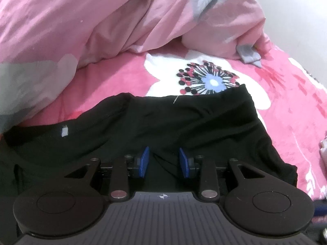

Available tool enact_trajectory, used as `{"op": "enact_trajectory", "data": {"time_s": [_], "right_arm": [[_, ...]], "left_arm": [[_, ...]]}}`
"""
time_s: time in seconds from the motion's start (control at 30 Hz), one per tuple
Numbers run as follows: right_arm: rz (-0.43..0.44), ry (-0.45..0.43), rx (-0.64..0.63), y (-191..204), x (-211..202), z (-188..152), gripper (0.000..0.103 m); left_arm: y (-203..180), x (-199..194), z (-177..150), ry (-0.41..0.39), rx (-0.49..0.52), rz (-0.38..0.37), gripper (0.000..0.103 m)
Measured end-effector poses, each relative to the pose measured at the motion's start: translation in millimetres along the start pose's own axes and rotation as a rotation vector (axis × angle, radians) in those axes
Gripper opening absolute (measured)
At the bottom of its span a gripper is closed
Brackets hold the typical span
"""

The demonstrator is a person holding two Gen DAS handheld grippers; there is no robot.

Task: Fold clothes

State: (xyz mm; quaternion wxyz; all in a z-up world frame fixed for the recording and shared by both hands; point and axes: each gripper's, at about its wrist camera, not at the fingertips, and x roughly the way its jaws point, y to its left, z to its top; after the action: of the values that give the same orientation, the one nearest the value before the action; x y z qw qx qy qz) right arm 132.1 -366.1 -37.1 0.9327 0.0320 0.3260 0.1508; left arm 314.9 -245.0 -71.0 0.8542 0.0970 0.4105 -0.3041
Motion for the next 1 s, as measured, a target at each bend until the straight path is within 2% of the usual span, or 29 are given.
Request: {"op": "enact_trajectory", "data": {"time_s": [0.07,0.2,0.33,0.43,0.5,0.57,0.7,0.83,0.93,1.0], "right_arm": [[-0.003,-0.015,-0.017,3.9,-4.1,2.6,0.017],[-0.069,-0.090,0.017,1.1,-9.5,10.2,0.023],[-0.098,-0.107,0.157,-20.4,6.0,18.7,0.026],[-0.097,-0.017,0.229,-32.3,25.1,16.2,0.027],[-0.033,0.051,0.258,-34.0,28.2,7.0,0.028],[-0.008,0.081,0.241,-26.8,19.9,-5.2,0.028],[-0.052,0.084,0.201,-13.9,-2.3,-23.4,0.028],[-0.071,-0.020,0.187,-8.8,-19.3,-16.4,0.028],[-0.112,-0.051,0.140,0.3,-11.4,-5.4,0.028],[-0.139,-0.036,0.103,5.4,-1.3,-4.9,0.028]], "left_arm": [[2.3,0.7,-0.5,0.000,-0.004,-0.008,0.033],[4.4,0.3,-1.0,-0.002,-0.010,-0.019,0.033],[5.7,0.0,-1.8,-0.005,-0.011,-0.024,0.033],[7.6,-1.3,-2.3,-0.007,-0.018,-0.031,0.033],[10.1,-3.7,-3.0,-0.012,-0.020,-0.037,0.033],[12.9,-7.2,-4.1,-0.023,-0.013,-0.045,0.033],[18.9,-20.5,-9.7,-0.063,0.045,-0.050,0.033],[22.3,-33.8,-16.4,-0.089,0.126,-0.043,0.033],[10.6,-35.8,-21.8,-0.109,0.233,-0.007,0.033],[1.4,-36.3,-25.6,-0.122,0.309,0.019,0.033]]}}
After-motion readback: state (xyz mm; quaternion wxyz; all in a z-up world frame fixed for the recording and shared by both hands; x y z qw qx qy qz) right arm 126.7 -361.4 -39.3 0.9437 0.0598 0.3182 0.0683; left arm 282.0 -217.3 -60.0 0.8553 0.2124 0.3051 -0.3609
